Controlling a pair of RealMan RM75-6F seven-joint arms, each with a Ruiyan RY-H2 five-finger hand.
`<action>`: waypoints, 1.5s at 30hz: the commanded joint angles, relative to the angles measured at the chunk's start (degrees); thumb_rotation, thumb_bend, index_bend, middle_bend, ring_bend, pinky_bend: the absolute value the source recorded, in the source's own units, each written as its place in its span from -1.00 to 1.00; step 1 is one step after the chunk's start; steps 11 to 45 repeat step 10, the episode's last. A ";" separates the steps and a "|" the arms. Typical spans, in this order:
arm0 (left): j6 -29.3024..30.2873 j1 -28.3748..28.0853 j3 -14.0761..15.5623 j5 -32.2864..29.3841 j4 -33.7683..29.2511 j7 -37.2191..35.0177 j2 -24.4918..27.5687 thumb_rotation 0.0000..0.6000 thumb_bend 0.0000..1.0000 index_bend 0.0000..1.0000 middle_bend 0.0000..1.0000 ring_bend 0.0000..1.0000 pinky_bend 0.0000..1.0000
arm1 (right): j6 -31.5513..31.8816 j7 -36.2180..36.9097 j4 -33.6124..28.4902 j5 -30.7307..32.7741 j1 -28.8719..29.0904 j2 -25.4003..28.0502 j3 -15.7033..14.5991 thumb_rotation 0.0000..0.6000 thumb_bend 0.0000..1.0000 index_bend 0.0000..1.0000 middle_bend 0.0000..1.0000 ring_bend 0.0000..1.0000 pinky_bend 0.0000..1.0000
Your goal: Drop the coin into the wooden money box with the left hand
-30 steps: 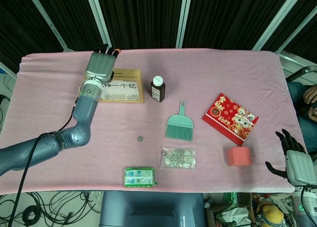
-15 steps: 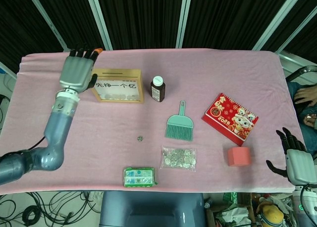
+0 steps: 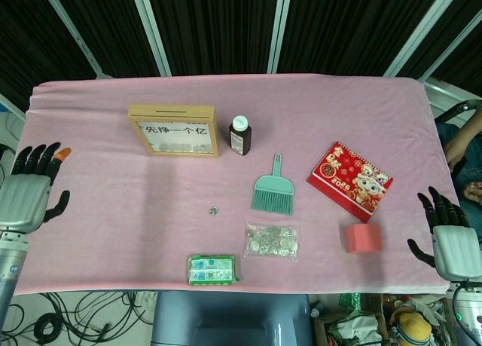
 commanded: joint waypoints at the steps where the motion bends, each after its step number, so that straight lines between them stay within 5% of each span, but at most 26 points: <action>1: 3.77 5.04 3.55 6.06 3.54 -4.70 -1.34 1.00 -0.15 -0.77 -0.93 -1.00 -1.00 | 0.61 0.22 0.44 -0.83 -0.04 -0.21 -0.18 1.00 -0.70 -0.80 -1.00 -0.84 -0.68; 10: 5.33 10.01 3.11 11.76 12.95 -11.38 -6.05 1.00 -0.15 -0.77 -0.94 -1.00 -1.00 | 1.62 0.67 0.81 -2.23 -0.47 -0.55 -0.72 1.00 -0.70 -0.80 -1.00 -0.84 -0.68; 45: 5.33 10.01 3.11 11.76 12.95 -11.38 -6.05 1.00 -0.15 -0.77 -0.94 -1.00 -1.00 | 1.62 0.67 0.81 -2.23 -0.47 -0.55 -0.72 1.00 -0.70 -0.80 -1.00 -0.84 -0.68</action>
